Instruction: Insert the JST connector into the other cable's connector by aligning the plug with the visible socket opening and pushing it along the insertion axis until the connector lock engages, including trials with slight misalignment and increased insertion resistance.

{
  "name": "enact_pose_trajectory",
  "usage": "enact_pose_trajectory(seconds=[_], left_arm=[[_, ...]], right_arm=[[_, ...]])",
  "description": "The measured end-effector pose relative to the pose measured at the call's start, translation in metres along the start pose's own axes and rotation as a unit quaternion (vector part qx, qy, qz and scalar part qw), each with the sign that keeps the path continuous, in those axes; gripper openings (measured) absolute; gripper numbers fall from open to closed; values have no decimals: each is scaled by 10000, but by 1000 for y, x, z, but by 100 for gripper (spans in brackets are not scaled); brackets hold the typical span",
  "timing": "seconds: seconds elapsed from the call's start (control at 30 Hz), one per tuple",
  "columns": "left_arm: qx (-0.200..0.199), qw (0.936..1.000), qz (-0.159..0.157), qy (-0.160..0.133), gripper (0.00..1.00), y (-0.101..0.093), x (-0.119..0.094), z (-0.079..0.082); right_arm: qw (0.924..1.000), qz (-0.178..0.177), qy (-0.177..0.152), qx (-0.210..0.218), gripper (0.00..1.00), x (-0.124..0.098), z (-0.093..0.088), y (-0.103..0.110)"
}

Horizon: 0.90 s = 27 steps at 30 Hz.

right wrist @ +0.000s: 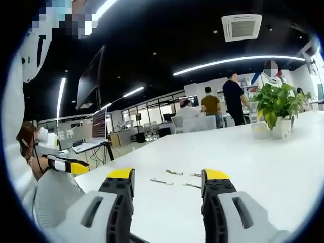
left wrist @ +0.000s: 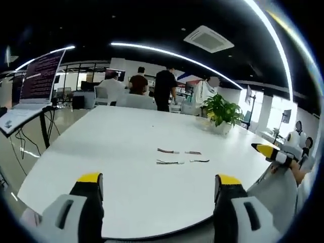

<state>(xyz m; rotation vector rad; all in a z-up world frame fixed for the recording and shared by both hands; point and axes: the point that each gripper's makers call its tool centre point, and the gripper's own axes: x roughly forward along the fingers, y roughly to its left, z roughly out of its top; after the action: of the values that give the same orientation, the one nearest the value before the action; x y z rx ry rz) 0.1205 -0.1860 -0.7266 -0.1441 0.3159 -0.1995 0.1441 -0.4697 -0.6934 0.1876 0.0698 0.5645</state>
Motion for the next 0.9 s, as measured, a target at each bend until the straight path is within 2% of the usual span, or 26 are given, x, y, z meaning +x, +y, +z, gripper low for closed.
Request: enact_pose_trajectory(seconds=[0.07, 0.1, 0.13, 0.27, 0.4, 0.5, 0.57, 0.63, 0.9], left_arm=[[-58, 9999, -68, 124, 92, -6, -1, 0], [-276, 9992, -258, 147, 93, -12, -1, 3], [-342, 9989, -284, 122, 97, -12, -2, 6], [-320, 9991, -281, -24, 99, -9, -4, 28], [-260, 9988, -340, -226, 99, -9, 0, 48], [-249, 9986, -389, -255, 99, -7, 6, 54], [-229, 9986, -422, -212, 99, -7, 10, 56], [-185, 9984, -447, -290, 99, -7, 14, 63], [-126, 9971, -641, -400, 99, -10, 32, 85]], right_arm=[[10000, -47, -3, 38, 55, 0, 1, -2], [9999, -44, -34, 106, 56, 0, 3, -3], [9998, -46, -41, 174, 56, 0, 4, -3], [9992, -134, -12, 381, 57, 1, 11, -12], [9994, -201, -186, 196, 60, 3, 29, -23], [9991, -303, -223, 175, 61, 4, 36, -35], [9983, -398, -277, 323, 62, 3, 39, -43], [9973, -468, -344, 453, 64, 3, 43, -50], [9973, -560, -353, 331, 68, 8, 53, -64]])
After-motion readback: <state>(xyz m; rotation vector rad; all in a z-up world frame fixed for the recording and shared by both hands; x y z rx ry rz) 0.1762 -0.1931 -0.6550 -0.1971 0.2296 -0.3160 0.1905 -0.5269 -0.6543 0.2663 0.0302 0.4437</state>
